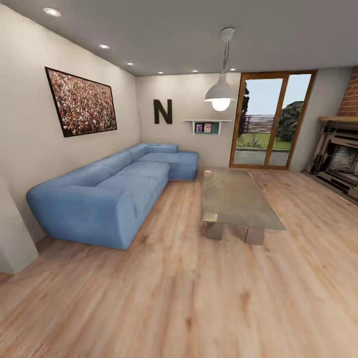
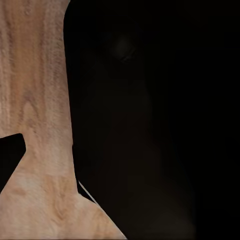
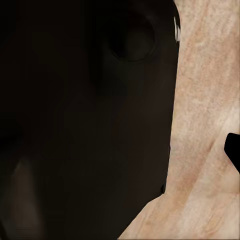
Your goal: Pick up the poster from the kitchen countertop and hang it on one of the wall nails in the kitchen.
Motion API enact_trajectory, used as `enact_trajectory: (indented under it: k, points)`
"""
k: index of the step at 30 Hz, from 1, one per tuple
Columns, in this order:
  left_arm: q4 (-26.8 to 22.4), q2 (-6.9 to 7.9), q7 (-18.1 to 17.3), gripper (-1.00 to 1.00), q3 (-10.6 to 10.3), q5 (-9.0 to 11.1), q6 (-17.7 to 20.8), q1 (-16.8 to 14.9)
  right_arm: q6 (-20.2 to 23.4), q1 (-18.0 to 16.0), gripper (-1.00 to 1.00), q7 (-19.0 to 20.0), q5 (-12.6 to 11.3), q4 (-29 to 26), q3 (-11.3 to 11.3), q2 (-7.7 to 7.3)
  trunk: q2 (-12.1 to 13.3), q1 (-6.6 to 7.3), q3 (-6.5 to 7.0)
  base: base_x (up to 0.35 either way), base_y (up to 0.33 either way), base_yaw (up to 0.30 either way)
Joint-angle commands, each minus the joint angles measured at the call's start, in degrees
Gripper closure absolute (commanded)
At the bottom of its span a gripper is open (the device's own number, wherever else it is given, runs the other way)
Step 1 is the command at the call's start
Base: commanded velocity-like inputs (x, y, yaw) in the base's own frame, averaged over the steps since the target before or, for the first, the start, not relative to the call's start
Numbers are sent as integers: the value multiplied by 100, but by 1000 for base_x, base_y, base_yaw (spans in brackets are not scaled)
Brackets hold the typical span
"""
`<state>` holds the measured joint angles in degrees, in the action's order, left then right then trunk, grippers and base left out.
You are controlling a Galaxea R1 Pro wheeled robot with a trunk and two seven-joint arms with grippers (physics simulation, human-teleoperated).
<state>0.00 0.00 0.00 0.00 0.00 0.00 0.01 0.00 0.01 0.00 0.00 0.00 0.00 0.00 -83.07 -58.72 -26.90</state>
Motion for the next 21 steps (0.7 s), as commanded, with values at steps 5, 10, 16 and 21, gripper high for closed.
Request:
enact_trajectory:
  k: [5,10,16,21]
  points:
    - [-35,-54,-88,-100,18,13,-26,-10,-3,-10,-100,0,-21,17,-62,48,-1,0,-3,0,0,0]
    - [-35,-54,-88,-100,18,13,-26,-10,-3,-10,-100,0,-21,17,-62,48,-1,0,-3,0,0,0]
    - [-35,-54,-88,-100,18,13,-26,-10,-3,-10,-100,0,-21,17,-62,48,-1,0,-3,0,0,0]
    - [-35,-54,-88,-100,18,13,-26,-10,-3,-10,-100,0,-21,17,-62,48,-1,0,-3,0,0,0]
